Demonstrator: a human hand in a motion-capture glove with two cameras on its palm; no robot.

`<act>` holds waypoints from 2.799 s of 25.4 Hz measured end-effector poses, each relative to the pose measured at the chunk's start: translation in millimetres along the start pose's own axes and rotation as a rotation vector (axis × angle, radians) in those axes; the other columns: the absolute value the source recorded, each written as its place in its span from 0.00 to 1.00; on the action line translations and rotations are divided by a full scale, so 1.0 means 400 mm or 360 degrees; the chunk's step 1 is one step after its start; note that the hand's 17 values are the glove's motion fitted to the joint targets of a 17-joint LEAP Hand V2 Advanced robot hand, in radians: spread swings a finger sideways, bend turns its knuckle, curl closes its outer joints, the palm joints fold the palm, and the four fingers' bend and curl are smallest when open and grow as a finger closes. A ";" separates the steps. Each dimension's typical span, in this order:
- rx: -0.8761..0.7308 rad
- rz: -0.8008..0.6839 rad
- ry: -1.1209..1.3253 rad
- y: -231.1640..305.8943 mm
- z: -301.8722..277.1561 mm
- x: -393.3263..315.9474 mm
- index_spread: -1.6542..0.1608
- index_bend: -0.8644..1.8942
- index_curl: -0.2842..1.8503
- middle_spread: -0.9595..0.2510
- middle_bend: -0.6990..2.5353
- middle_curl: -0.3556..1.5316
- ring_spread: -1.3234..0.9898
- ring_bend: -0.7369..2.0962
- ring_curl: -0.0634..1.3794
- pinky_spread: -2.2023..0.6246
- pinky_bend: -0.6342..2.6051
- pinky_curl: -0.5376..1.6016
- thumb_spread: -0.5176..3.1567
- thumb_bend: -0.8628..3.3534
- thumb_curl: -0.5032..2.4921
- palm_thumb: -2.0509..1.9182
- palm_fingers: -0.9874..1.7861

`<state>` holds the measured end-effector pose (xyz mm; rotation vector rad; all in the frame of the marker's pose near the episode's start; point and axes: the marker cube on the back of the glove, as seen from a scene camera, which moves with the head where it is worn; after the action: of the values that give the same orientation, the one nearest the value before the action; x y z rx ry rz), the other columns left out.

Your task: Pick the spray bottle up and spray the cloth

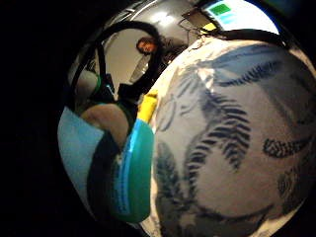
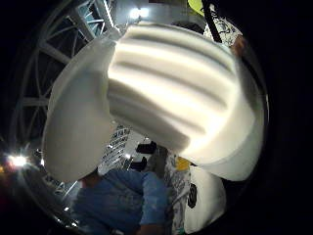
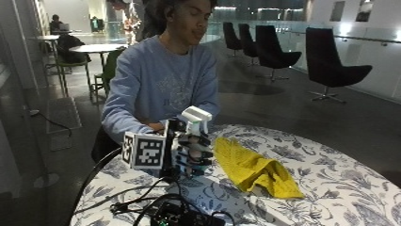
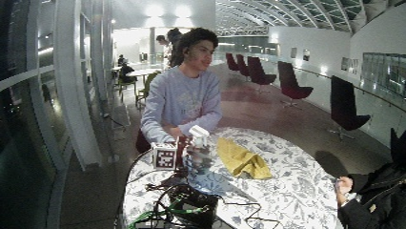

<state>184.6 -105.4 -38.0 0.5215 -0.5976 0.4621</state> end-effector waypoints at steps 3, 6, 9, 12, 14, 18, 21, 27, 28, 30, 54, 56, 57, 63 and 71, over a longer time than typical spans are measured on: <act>-0.0144 0.0049 0.0013 -0.009 0.008 -0.062 0.76 0.37 0.28 0.74 0.29 0.41 0.56 0.45 0.32 0.86 0.27 0.41 0.32 0.21 0.34 0.77 0.75; -0.0343 0.0145 0.0068 -0.023 0.020 -0.114 0.76 0.36 0.28 0.74 0.29 0.42 0.56 0.45 0.32 0.85 0.27 0.41 0.31 0.21 0.35 0.77 0.76; -0.0536 0.0251 0.0157 -0.029 0.044 -0.139 0.77 0.36 0.28 0.75 0.29 0.42 0.56 0.46 0.32 0.85 0.28 0.41 0.30 0.20 0.35 0.77 0.77; -0.0717 0.0371 0.0227 -0.017 0.081 -0.142 0.77 0.36 0.29 0.75 0.29 0.42 0.56 0.46 0.33 0.84 0.28 0.41 0.30 0.20 0.36 0.77 0.77; -0.0819 0.0449 0.0252 -0.005 0.109 -0.136 0.78 0.36 0.29 0.75 0.29 0.42 0.56 0.46 0.33 0.84 0.28 0.42 0.30 0.20 0.36 0.77 0.77; -0.0961 0.0572 0.0319 0.021 0.148 -0.121 0.78 0.36 0.29 0.75 0.29 0.43 0.56 0.46 0.33 0.84 0.28 0.42 0.30 0.20 0.36 0.77 0.77; -0.1027 0.0642 0.0391 0.033 0.162 -0.117 0.79 0.36 0.29 0.75 0.29 0.43 0.57 0.47 0.33 0.84 0.28 0.42 0.29 0.20 0.37 0.77 0.77; -0.1087 0.0728 0.0462 0.043 0.178 -0.120 0.79 0.36 0.29 0.75 0.29 0.43 0.57 0.47 0.34 0.83 0.29 0.42 0.29 0.20 0.37 0.77 0.77; -0.1079 0.0734 0.0467 0.039 0.181 -0.120 0.79 0.36 0.29 0.75 0.30 0.44 0.57 0.47 0.34 0.83 0.29 0.42 0.29 0.20 0.37 0.77 0.77; -0.1059 0.0740 0.0474 0.032 0.186 -0.119 0.80 0.36 0.29 0.75 0.30 0.44 0.57 0.47 0.34 0.83 0.29 0.42 0.29 0.20 0.38 0.77 0.77; -0.1251 0.0797 0.0476 0.067 0.204 -0.132 0.81 0.36 0.30 0.76 0.31 0.45 0.57 0.49 0.35 0.82 0.29 0.43 0.29 0.20 0.39 0.76 0.77; -0.1242 0.0796 0.0479 0.067 0.206 -0.131 0.81 0.36 0.30 0.76 0.31 0.45 0.57 0.49 0.35 0.82 0.29 0.43 0.29 0.20 0.39 0.76 0.77; -0.1228 0.0796 0.0477 0.065 0.208 -0.130 0.81 0.36 0.30 0.76 0.31 0.45 0.57 0.49 0.35 0.82 0.29 0.43 0.29 0.20 0.39 0.76 0.77; -0.1120 0.0739 0.0432 0.052 0.221 -0.136 0.81 0.36 0.30 0.76 0.31 0.45 0.57 0.49 0.35 0.82 0.29 0.43 0.29 0.20 0.39 0.76 0.77; -0.0918 0.0268 0.0086 0.023 0.290 -0.264 0.80 0.37 0.30 0.75 0.31 0.45 0.57 0.49 0.34 0.82 0.29 0.42 0.29 0.20 0.39 0.76 0.76</act>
<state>54.9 -192.4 -19.4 -0.0906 -0.6908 0.4366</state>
